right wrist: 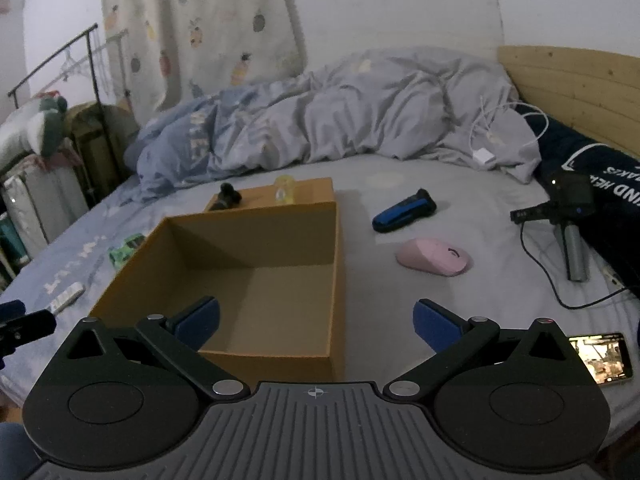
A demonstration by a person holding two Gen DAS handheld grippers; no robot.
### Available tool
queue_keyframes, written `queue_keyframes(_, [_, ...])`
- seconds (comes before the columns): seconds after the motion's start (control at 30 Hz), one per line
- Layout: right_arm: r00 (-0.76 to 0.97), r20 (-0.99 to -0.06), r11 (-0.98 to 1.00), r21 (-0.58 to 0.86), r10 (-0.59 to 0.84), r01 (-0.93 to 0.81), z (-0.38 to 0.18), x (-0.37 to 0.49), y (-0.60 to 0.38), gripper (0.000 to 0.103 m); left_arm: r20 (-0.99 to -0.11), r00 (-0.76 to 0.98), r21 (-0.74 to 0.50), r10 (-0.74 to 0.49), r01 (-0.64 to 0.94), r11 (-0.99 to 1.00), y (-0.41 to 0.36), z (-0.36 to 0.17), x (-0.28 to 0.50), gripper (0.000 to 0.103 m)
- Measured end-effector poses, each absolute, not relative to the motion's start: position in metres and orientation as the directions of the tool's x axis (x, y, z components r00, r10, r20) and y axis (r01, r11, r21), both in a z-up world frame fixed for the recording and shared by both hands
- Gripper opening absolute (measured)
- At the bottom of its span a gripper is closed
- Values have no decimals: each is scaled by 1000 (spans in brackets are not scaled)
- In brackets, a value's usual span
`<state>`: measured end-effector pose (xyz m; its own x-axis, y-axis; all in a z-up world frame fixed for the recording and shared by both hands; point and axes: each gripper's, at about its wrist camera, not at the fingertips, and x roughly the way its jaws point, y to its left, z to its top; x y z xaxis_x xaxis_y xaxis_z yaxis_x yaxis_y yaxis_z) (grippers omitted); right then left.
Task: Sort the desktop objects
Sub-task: 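Move the left tool toward the black shaver on the orange box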
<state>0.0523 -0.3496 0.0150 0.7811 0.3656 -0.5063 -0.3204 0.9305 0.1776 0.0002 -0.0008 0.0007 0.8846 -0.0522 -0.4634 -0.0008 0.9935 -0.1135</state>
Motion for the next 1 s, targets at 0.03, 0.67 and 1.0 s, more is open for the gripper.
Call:
queue_keyframes(0.03, [781,-507,931,177,365,-320,15,52,-349,103,-460,886,-116,-55,1,993,-3,2,1,103])
queue_keyframes(0.67, [774,-512,927,175,374,-332,15,52,-348,103,-452,888,-117,-80,30,993,-3,-1,0,103])
queue_keyframes(1.0, [771,-478,905,172,421,-388,18,46,-346,103,-446,885,-146,-135,77,986,0,-2,-1,103])
